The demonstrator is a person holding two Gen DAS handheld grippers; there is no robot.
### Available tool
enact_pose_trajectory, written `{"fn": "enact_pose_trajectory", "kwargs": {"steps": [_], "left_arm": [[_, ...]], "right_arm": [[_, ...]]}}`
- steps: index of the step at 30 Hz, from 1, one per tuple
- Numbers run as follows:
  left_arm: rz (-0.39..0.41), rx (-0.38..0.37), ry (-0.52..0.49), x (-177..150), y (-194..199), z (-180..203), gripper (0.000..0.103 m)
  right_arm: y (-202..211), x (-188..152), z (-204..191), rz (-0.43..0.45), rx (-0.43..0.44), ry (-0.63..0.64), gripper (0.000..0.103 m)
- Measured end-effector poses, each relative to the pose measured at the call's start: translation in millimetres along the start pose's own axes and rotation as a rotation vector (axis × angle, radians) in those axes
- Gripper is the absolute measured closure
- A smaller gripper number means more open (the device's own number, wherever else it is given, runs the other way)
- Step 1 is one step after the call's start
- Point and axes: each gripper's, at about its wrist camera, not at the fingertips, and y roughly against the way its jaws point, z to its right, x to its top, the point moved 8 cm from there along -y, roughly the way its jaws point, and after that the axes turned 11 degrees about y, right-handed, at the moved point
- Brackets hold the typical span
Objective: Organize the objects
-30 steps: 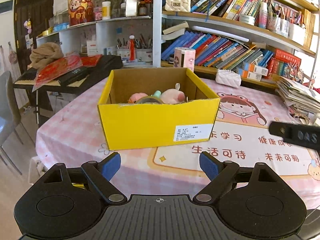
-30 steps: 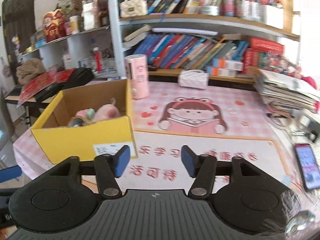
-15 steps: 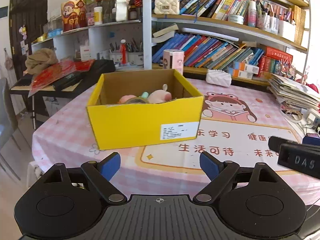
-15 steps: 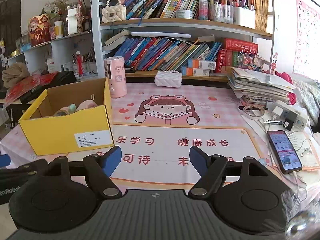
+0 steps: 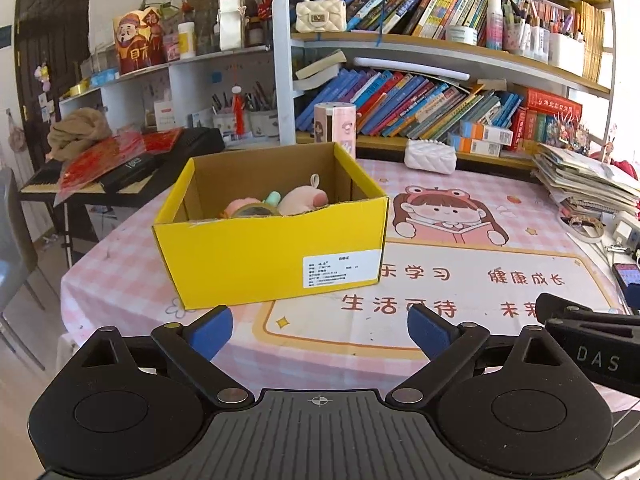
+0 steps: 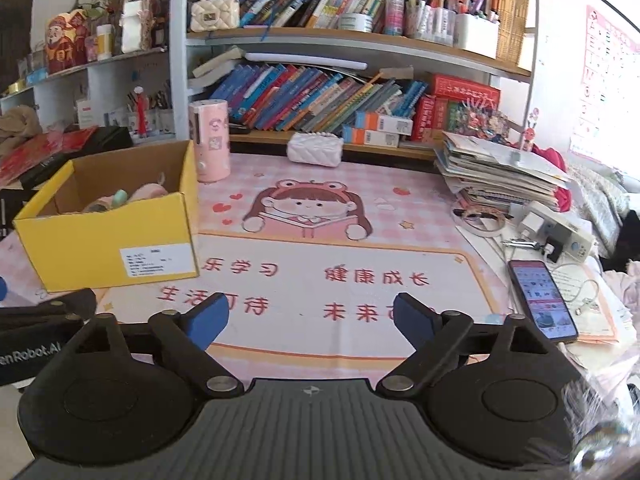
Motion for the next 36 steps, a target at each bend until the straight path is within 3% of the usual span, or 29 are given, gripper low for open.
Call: {"fn": "enact_pose_trajectory", "kwargs": {"steps": [6,36], "left_arm": [[-0.007,0.020,-0.007,-2,-2,3,0.003],[-0.051,0.056,-0.005,-10,-8,0,0.002]], "right_arm": [[-3,-4,1,-0.027,-0.022,0.015,0.004],[-11,-14,-1,-0.086,-0.021,0.006,0.003]]}}
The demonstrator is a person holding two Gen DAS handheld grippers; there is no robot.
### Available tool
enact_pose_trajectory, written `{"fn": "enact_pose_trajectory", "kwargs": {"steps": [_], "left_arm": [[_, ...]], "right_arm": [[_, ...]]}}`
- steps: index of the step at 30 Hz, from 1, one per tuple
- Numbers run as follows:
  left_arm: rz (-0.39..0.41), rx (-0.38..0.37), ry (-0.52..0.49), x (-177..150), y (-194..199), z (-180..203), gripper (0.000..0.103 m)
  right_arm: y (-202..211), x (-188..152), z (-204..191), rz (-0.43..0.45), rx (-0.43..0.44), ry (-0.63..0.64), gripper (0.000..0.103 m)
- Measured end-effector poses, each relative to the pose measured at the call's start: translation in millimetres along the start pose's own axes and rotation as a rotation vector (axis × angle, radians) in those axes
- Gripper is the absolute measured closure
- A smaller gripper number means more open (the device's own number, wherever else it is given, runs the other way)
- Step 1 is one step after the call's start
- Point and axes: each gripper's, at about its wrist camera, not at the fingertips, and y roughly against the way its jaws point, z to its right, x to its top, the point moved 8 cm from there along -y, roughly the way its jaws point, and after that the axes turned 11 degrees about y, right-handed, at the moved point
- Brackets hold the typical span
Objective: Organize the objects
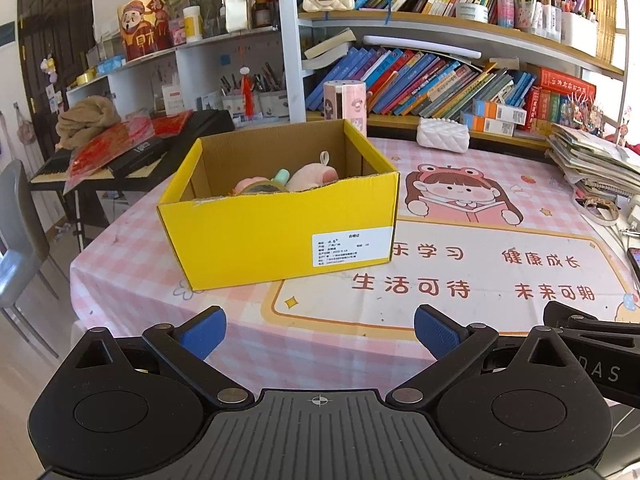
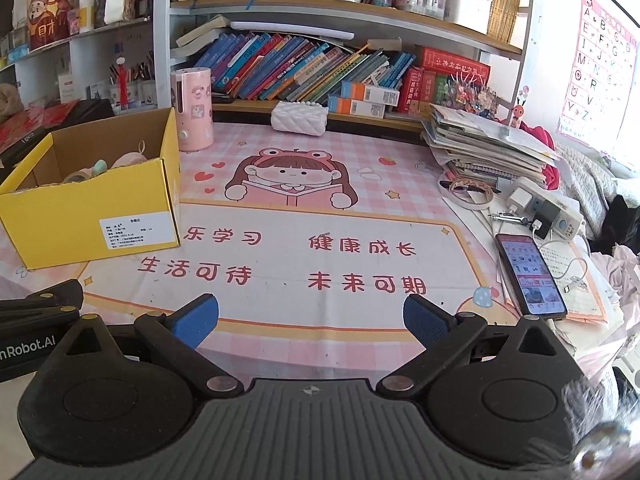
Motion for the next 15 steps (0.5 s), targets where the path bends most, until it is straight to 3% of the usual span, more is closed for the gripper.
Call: {"fn": "enact_pose_trajectory", "kwargs": {"steps": [15], "left_arm": [[-0.029,-0.017,0.029,-0.6,-6.5,-4.8,0.002]], "right_arm": [[-7.0,0.5,-6.9,-0.021,0.005,0.013,0.003]]}}
